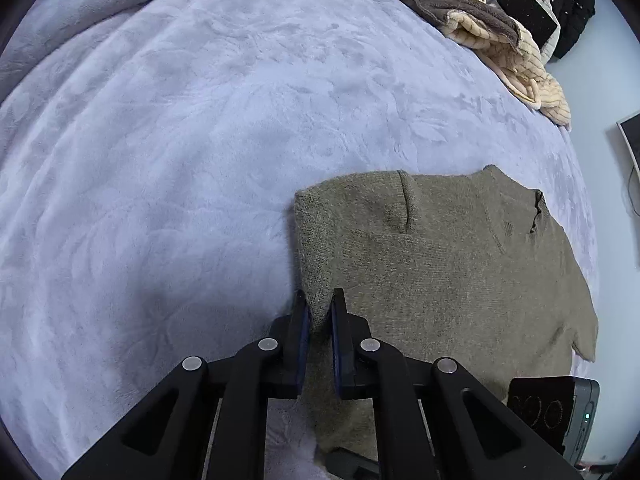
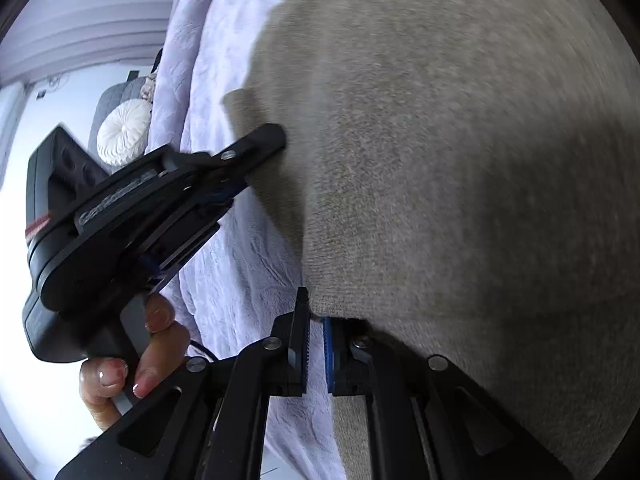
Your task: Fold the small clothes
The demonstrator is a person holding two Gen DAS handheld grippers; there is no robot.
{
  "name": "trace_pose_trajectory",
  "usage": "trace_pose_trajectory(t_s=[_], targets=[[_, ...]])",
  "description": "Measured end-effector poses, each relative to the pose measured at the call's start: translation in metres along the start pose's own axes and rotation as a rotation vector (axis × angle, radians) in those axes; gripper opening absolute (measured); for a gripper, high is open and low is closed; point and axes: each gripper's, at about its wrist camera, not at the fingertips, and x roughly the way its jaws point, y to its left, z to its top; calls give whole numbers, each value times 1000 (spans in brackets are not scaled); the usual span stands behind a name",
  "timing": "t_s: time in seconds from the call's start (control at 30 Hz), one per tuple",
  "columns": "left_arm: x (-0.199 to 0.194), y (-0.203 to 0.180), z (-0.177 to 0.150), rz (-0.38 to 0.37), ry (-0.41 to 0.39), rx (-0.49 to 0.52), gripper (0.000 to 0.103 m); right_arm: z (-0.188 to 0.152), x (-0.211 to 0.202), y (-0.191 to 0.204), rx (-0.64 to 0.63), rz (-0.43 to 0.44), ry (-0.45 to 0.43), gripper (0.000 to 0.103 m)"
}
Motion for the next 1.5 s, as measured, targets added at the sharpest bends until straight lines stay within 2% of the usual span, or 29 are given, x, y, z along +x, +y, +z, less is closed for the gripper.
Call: trace_pose_trajectory(t_s=[0.1, 0.13, 0.17, 0.23, 0.33, 0.4, 0.47, 0.5, 0.53, 0.57, 0.63, 0.7, 0.8, 0.9, 1.03, 1.1, 1.2, 1.27, 1.33, 1.37, 1.4, 1.43, 1.5], targets=[[-18, -2, -6, 94, -35, 15, 10, -10, -25, 8, -104, -55, 61, 29], [-25, -2, -10, 117, -43, 17, 10, -13, -37, 8, -123, -66, 57, 42], [-30, -3, -13, 121, -44, 20, 10, -16, -57, 6, -141, -81, 32, 50], [-38, -8, -23, 99, -48, 20, 10, -15, -107, -7, -134, -153, -79, 51], [-35, -23, -40, 78, -30, 25, 10, -5, -175, -41, -27, -236, -265, 51], [-20, -34, -52, 112, 2, 37, 10, 13, -211, -69, 91, -253, -363, 51], [-6, -41, -60, 149, 27, 29, 10, 30, -233, -96, 213, -221, -428, 51], [-4, -42, -63, 159, 16, 26, 10, 37, -241, -104, 250, -209, -447, 51], [-4, -43, -65, 169, 0, 27, 10, 45, -247, -108, 278, -193, -460, 42], [-4, -44, -67, 175, -6, 32, 10, 53, -254, -109, 274, -181, -478, 7], [-3, -45, -67, 180, -7, 41, 10, 60, -258, -101, 218, -243, -489, 7], [-1, -45, -67, 187, -4, 42, 10, 62, -257, -111, 204, -336, -454, 7], [-3, -48, -65, 211, 4, 39, 10, 56, -281, -131, 267, -298, -456, 6], [-8, -55, -66, 239, 16, 41, 10, 44, -289, -130, 292, -318, -461, 10], [-23, -65, -73, 253, 15, 54, 10, 30, -302, -130, 226, -339, -402, 11], [-31, -74, -79, 253, 13, 64, 10, 1, -320, -140, 192, -361, -382, 14], [-39, -88, -90, 252, 18, 82, 10, -20, -328, -143, 186, -361, -366, 27], [-44, -98, -98, 244, 22, 96, 10, -29, -329, -143, 199, -347, -361, 43], [-47, -108, -105, 232, 27, 106, 10, -39, -331, -145, 206, -339, -355, 44], [-49, -113, -110, 232, 28, 111, 27, -43, -331, -144, 207, -339, -350, 44], [-51, -115, -114, 236, 32, 117, 80, -47, -332, -144, 206, -339, -347, 44], [-54, -118, -117, 256, 37, 121, 103, -50, -333, -143, 204, -339, -344, 45], [-58, -129, -122, 288, 16, 148, 101, -57, -334, -143, 201, -336, -340, 55]])
